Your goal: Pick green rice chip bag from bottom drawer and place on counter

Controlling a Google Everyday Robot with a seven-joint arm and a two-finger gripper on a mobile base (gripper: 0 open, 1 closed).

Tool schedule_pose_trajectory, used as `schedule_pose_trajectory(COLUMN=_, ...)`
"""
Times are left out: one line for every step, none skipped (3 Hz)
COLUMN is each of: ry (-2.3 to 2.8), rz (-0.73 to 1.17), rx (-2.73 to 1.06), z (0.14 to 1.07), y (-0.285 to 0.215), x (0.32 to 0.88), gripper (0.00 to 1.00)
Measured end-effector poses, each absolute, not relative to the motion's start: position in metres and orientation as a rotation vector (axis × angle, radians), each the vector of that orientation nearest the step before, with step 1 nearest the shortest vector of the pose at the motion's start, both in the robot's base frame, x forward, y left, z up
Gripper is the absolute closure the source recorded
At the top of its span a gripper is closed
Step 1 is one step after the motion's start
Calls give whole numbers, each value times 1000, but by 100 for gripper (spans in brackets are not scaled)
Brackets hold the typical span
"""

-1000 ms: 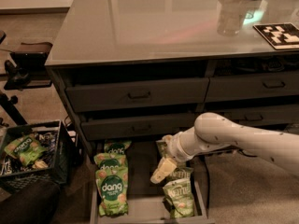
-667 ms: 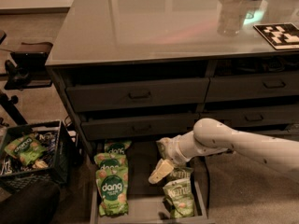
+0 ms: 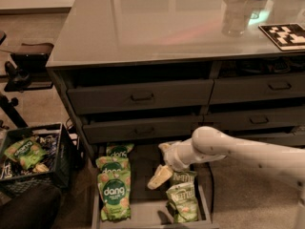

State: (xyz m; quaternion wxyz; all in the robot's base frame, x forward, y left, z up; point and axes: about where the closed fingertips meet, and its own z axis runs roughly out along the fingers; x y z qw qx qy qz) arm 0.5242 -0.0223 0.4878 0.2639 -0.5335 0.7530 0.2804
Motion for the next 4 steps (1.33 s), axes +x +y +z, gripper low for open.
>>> schedule_pose_trajectory(ry=1974, rz=783, rx=-1443, z=430, y=-12, x=546, gripper=0)
schedule_pose_trajectory(ry=1893, rz=845, rx=-1449, z=381, y=1, x=566, gripper=0)
schedule_pose_trajectory(ry=1820, rz=927, rx=-1491, z=333, y=28, x=588, gripper=0)
schedule_pose_trajectory(ry=1820, rz=927, rx=-1491, z=332, y=28, x=588, gripper=0)
